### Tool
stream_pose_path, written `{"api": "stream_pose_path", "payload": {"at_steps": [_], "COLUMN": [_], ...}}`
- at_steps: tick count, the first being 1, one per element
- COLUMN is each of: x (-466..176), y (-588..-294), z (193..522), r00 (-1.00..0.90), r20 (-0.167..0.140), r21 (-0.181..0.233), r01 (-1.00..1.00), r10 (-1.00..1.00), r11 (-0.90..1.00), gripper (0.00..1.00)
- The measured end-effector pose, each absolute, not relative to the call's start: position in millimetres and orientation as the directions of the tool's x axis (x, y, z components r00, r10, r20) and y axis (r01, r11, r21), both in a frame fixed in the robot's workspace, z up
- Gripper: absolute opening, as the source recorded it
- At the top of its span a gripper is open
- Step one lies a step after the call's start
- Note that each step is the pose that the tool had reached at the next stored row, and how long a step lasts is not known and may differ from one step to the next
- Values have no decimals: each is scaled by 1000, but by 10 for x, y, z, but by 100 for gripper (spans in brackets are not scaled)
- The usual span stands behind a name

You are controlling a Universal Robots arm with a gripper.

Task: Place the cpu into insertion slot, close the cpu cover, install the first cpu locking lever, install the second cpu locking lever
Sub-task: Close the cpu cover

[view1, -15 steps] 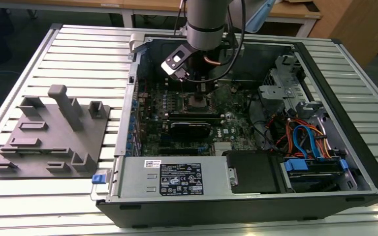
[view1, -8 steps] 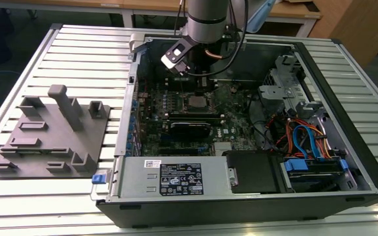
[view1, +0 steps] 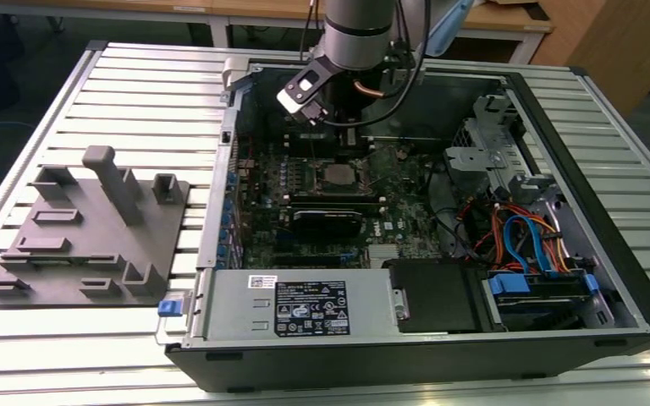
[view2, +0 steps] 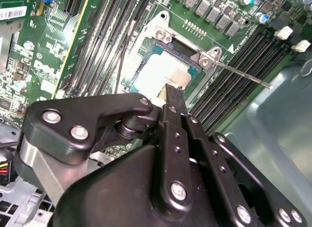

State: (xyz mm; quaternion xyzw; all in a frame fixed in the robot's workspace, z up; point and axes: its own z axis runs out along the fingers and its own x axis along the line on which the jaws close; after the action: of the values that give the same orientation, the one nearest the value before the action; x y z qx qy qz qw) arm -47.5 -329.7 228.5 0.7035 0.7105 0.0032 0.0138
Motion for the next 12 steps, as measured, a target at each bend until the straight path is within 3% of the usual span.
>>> {"api": "stream_pose_path", "payload": {"at_steps": [12], "x": [-475], "y": [-3297], "z": [2306], "r00": [-10], "r20": [-15], "r21": [22], "r01": [1000], "r10": [1000], "r11": [10], "gripper": [10]}}
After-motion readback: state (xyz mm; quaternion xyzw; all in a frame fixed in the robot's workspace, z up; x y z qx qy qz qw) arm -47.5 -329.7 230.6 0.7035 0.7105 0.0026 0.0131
